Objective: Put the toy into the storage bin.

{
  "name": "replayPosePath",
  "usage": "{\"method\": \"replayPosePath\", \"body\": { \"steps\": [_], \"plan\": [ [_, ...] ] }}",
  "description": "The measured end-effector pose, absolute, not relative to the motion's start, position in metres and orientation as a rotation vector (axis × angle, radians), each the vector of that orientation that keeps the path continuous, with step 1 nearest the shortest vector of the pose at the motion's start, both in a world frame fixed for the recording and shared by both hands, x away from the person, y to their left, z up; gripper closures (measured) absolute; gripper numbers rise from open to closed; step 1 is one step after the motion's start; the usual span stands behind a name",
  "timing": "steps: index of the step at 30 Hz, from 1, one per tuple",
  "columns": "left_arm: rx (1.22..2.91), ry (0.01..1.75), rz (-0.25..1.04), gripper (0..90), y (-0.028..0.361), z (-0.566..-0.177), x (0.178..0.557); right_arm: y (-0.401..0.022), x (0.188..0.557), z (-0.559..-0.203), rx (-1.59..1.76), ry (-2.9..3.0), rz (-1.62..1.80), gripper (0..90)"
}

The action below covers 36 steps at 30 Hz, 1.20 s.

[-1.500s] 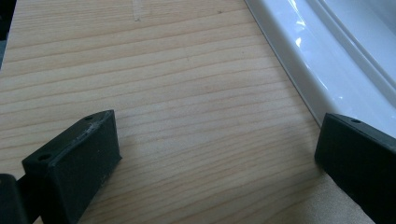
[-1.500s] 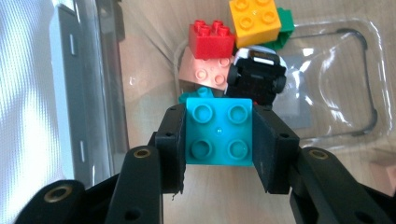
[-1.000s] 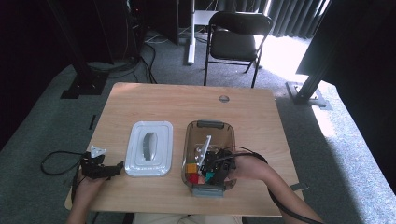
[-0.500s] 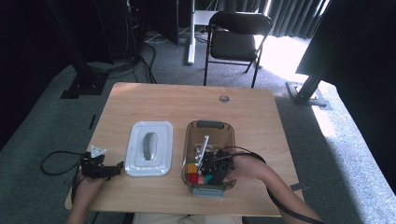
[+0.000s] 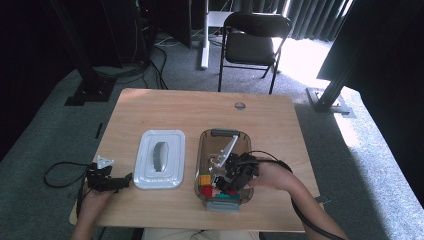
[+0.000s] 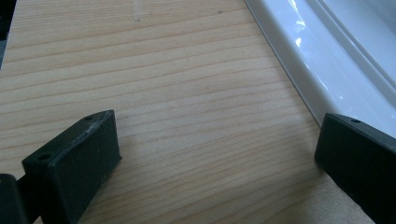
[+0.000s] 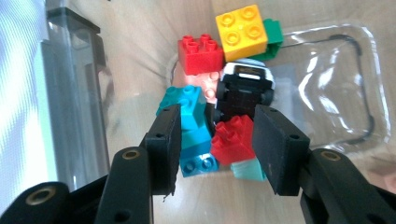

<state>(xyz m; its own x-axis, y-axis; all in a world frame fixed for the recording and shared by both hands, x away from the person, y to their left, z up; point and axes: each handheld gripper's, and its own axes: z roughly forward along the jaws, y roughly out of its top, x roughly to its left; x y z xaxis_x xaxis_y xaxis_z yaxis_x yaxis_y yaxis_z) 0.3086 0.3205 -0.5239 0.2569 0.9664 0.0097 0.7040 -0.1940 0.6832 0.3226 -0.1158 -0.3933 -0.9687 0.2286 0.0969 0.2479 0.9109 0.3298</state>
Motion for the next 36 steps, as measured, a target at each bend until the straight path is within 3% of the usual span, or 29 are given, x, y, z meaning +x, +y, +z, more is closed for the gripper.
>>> {"method": "replayPosePath", "body": {
  "steps": [21, 36],
  "plan": [
    [1.969, 1.511, 0.608, 0.5, 0.32, -0.524, 0.309, -0.197, 0.34, -0.359, -0.776, -2.968, -0.894, 49.0],
    [1.97, 1.51, 0.609, 0.5, 0.32, -0.524, 0.309, -0.244, 0.373, -0.393, -1.067, -2.875, -0.955, 48.0]
  ]
}}
